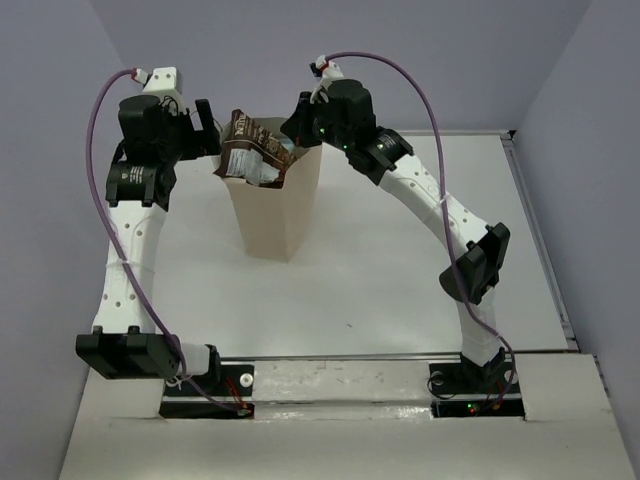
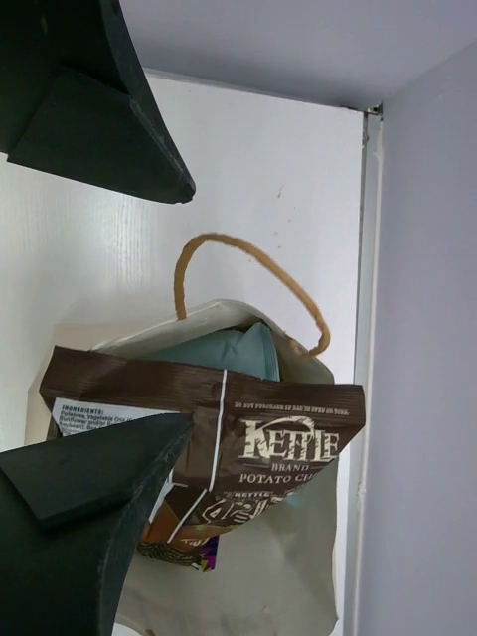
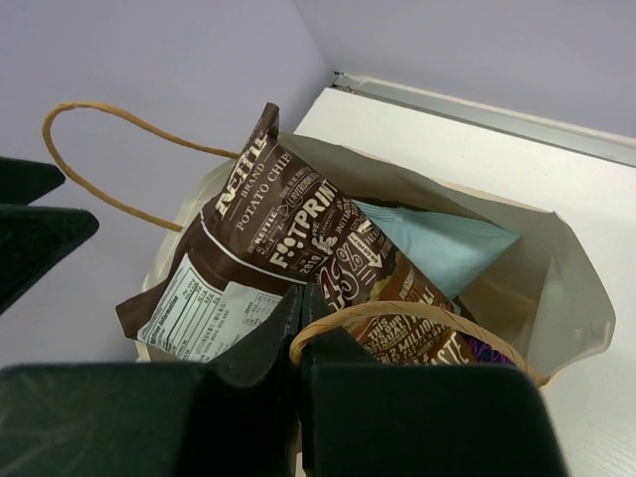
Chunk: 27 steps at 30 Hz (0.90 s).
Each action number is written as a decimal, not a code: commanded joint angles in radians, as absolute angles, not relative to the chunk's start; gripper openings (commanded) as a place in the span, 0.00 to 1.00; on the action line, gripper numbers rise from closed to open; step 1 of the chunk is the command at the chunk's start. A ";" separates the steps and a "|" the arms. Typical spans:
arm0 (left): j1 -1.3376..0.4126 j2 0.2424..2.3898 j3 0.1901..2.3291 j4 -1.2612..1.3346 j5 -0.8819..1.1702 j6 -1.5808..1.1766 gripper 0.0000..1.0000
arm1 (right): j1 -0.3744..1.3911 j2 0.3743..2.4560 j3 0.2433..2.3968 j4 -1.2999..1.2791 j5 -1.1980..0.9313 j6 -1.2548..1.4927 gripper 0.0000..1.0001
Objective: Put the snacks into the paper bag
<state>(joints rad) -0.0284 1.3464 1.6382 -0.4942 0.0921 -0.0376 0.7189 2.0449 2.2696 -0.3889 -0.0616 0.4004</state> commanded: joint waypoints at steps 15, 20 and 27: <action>0.049 1.348 1.591 -0.365 0.138 -0.061 0.99 | 0.715 1.914 2.181 -0.328 -0.092 0.342 0.78; 0.049 1.367 1.620 -0.367 0.173 -0.072 0.99 | 0.715 1.890 2.178 -0.362 -0.083 0.348 0.90; 0.049 1.384 1.632 -0.348 0.189 -0.083 0.99 | 0.715 1.858 2.177 -0.449 -0.023 0.357 1.00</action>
